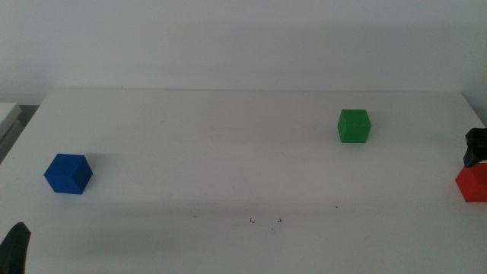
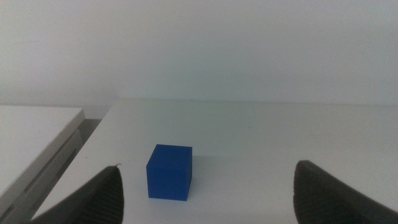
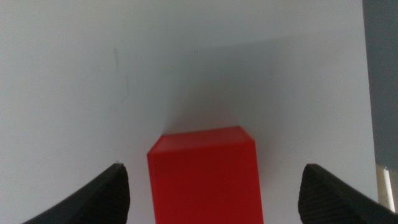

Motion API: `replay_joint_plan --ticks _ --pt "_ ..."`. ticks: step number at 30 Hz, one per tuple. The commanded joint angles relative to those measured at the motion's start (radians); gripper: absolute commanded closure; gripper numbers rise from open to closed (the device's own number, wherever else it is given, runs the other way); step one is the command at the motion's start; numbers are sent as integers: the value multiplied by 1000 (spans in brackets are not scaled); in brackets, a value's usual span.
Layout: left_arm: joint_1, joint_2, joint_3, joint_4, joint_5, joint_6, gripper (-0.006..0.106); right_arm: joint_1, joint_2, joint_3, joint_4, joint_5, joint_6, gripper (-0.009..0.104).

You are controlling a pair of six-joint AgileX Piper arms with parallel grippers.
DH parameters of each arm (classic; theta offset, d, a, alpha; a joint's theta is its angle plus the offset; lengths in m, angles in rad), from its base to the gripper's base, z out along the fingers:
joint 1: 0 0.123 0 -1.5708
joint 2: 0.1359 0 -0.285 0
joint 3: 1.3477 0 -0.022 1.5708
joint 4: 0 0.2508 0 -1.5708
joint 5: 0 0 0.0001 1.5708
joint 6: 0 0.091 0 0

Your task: Stack red cubes first, then green, then blue cubes in a specific spot.

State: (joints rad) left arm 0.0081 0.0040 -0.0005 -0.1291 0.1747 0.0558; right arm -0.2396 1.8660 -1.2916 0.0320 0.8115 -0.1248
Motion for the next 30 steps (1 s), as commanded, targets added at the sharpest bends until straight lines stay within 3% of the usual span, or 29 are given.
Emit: replay_joint_plan --ticks 1,20,22,27,30 --pt "-6 -4 0 1 -14 0 7 -10 8 -8 -15 -30 -7 6" --pt "-6 -4 0 1 -14 0 7 -10 104 -8 -23 -24 -7 18" --pt "-6 -4 0 1 -14 0 7 -10 105 -8 -23 -24 -7 24" --pt "-6 -4 0 1 -14 0 7 -10 105 -8 -23 -17 -7 57" --pt "-6 -4 0 1 -14 0 7 -8 105 -8 -23 12 -4 70"
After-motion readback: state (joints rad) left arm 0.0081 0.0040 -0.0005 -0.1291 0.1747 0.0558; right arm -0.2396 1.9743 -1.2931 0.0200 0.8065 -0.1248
